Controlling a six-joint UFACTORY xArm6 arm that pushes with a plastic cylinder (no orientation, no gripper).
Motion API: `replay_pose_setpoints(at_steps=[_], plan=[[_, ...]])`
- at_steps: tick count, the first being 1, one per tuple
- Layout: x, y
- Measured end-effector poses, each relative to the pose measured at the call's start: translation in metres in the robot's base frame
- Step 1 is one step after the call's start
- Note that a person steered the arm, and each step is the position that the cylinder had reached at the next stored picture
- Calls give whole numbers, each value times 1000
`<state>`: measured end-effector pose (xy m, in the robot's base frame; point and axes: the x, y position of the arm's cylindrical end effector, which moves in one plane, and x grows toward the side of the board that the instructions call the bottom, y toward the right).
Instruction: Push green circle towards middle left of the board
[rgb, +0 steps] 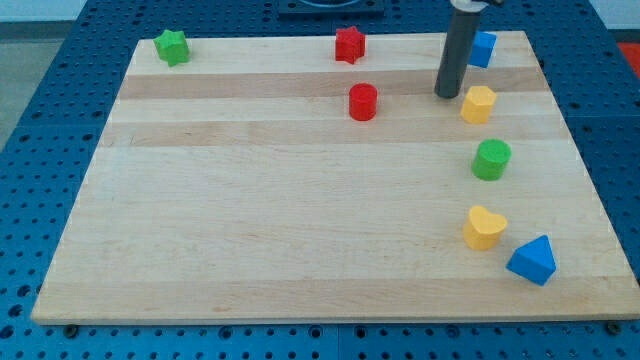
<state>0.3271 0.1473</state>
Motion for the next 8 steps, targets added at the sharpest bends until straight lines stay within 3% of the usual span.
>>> replay_pose_setpoints(at_steps=[3,6,8], plan=[[70,-19],[71,48],[109,68]])
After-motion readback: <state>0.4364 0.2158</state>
